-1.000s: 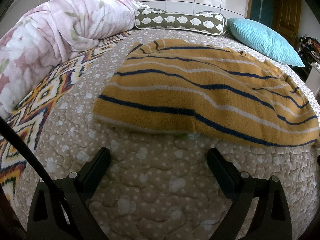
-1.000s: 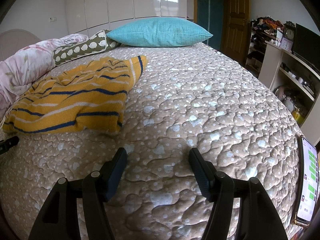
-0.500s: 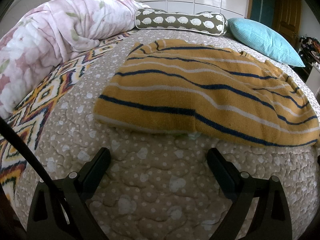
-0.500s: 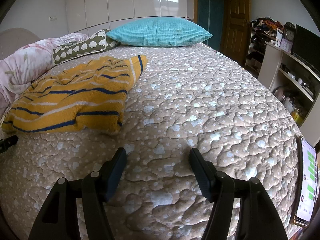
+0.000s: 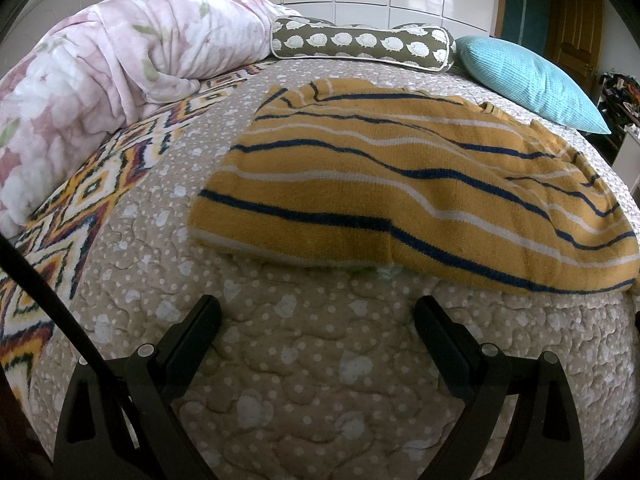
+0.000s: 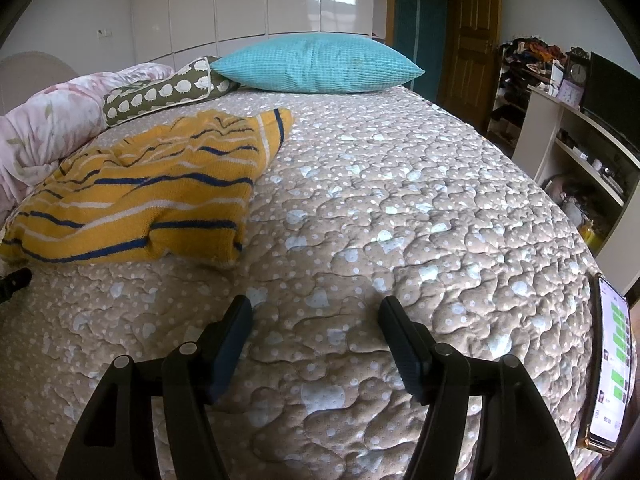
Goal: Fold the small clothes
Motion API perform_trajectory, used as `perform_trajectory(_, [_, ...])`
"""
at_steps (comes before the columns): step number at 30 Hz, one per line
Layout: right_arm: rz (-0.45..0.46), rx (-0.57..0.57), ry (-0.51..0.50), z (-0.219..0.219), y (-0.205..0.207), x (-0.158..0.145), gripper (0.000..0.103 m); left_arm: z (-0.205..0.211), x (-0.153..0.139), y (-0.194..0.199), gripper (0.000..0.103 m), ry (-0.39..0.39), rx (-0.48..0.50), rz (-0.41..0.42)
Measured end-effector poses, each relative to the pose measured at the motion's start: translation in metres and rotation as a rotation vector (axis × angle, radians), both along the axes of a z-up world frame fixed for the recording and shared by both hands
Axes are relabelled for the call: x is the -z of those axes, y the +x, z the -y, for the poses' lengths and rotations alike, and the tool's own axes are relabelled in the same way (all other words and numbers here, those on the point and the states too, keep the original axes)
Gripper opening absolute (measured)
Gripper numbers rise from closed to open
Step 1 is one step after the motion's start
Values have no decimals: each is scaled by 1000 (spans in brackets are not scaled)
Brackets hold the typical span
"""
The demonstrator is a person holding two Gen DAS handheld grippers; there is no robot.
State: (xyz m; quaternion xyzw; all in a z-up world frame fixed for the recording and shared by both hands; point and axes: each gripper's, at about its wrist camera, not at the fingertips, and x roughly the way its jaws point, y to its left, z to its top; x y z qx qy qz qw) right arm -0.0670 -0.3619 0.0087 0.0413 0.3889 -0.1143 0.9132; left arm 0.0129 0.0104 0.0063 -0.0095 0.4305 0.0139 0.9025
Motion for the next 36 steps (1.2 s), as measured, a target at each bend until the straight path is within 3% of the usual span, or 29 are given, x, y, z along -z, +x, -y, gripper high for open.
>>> perform_trajectory(36, [-3,-3,-11,1,0,1,71,0,0,0,97,1,-1,1])
